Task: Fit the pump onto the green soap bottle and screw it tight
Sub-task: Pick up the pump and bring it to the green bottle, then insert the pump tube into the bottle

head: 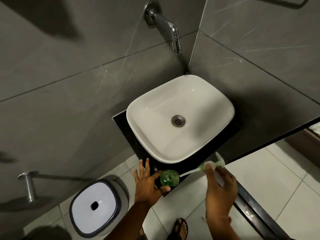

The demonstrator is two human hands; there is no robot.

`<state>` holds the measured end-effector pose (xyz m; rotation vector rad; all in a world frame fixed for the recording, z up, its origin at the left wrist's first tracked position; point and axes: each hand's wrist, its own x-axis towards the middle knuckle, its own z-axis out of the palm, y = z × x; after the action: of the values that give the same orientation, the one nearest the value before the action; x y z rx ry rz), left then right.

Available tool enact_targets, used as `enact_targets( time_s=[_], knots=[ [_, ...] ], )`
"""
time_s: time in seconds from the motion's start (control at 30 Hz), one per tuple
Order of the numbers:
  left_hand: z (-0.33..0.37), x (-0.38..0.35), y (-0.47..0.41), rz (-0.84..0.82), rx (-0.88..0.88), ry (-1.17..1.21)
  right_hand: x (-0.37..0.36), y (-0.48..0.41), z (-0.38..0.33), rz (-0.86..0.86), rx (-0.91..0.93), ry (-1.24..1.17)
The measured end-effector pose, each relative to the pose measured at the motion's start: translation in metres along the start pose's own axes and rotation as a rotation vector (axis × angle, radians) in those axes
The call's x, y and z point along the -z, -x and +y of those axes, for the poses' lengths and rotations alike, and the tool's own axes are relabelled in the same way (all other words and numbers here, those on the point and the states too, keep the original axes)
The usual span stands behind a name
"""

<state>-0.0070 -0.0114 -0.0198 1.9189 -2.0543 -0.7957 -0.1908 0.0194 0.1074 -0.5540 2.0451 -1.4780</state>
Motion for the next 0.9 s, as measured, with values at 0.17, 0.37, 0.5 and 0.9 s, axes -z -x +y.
enact_targets(
  time_s=[0.17, 0.37, 0.5, 0.9],
  knots=[
    [0.0, 0.001, 0.0, -0.006, -0.001, -0.011, -0.009, 0.032, -0.011, -0.057, 0.329, 0.095],
    [0.001, 0.002, 0.001, -0.014, -0.001, -0.031, -0.031, 0.023, 0.029, -0.13, 0.565, 0.266],
    [0.0, 0.002, 0.001, -0.009, -0.017, -0.026, -0.037, 0.022, 0.058, -0.212, 0.592, 0.341],
    [-0.004, -0.003, 0.0, 0.006, -0.036, -0.071, -0.043, 0.013, 0.08, -0.356, 0.594, 0.619]
  ],
)
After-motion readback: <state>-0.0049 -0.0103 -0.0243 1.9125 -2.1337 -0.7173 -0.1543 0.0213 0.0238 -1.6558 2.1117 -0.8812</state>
